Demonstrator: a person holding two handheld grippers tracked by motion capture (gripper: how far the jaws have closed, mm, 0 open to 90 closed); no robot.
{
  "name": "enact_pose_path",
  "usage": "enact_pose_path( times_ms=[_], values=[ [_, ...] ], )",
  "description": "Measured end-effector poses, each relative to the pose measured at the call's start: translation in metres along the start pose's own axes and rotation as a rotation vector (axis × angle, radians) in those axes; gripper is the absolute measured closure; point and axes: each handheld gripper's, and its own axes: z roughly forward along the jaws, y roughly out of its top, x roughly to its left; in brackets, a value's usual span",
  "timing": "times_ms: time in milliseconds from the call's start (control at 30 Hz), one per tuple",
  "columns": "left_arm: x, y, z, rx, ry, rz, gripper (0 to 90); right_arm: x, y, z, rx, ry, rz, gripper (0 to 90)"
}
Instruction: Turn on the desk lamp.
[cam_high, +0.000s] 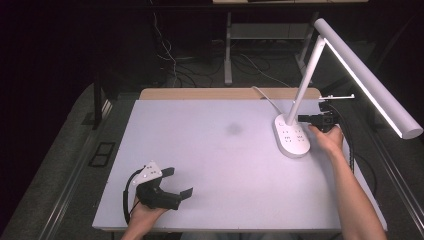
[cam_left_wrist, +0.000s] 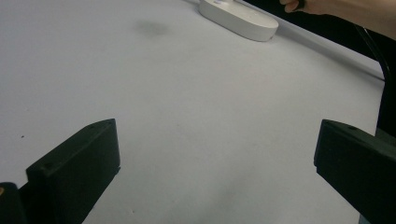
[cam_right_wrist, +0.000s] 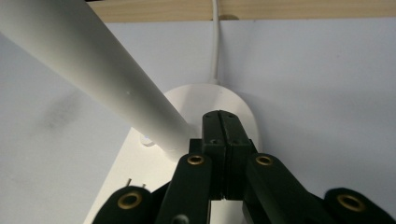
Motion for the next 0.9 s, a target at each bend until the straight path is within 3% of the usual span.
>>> enact_pose_path(
  times_ms=[300, 900],
  values=[
    [-0.001, 0.000, 0.000, 0.004, -0.002, 0.010, 0.0, 0.010, 0.002, -0.012, 0.018, -0.025, -0.057, 89.9],
    [0.000, 0.001, -0.003, -0.006, 0.000, 0.015, 0.0, 0.029, -0.008, -0.052, -0.032, -0.025, -0.047, 89.8]
  ],
)
